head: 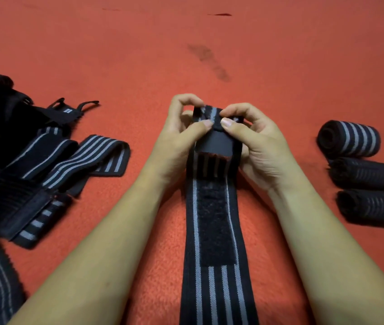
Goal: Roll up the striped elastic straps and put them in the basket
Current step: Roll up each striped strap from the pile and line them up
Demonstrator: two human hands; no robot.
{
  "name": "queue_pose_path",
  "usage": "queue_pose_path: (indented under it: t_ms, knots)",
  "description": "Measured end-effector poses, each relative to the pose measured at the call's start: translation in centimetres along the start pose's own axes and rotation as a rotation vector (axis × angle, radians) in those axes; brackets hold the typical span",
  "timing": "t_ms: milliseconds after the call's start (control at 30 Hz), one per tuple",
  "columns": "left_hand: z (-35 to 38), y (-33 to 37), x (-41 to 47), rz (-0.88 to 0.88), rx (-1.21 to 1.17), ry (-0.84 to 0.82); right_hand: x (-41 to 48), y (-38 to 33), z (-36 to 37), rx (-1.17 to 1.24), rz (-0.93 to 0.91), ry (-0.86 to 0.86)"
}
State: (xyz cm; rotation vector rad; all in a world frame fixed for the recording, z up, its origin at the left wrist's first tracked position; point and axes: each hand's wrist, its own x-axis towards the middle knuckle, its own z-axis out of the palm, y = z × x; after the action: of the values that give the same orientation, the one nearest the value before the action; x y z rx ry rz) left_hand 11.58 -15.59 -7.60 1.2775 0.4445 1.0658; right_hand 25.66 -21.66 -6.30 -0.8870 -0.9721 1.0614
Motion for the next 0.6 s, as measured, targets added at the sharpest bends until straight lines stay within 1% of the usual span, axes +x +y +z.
queue_pose_path:
  t_ms: [67, 133, 200, 233, 300, 367, 433, 600]
  knots:
    - [-0.2, -0.3, -0.1, -0.079, 0.021, 0.011, 0.0, -0.2, -0.2, 0.03, -0.024, -0.029]
    - [-0.2, -0.5, -0.3, -0.164, 0.141, -0.063, 0.3, -0.4, -0.7, 0.038, -0.066, -0.005]
    - [-0.2, -0.9, -0.4, -0.185, 0.271, -0.143, 0.5, -0.5, -1.3, -0.061, -0.153, 0.033]
    - [-0.1, -1.0, -0.4, -0.181, 0.296, -0.167, 0.6, -0.5, -1.6, -0.169, -0.2, 0.058]
    - [0.1, -1.2, -0.4, -0.193, 0.255, -0.179, 0.7, -0.4, -1.8, -0.396, -0.274, 0.101]
    - [0.1, -1.1, -0.4, -0.201, 0.199, -0.148, 0.7, -0.1, -1.6, -0.496, -0.321, 0.132]
    - [0.1, -1.0, -0.4, -0.212, 0.178, -0.1, 0.6, 0.1, -1.3, -0.513, -0.33, 0.13]
    - [0.4, -0.2, -0.5, -0.216, 0.094, -0.013, 0.6, 0.7, -1.1, -0.491, -0.243, 0.054]
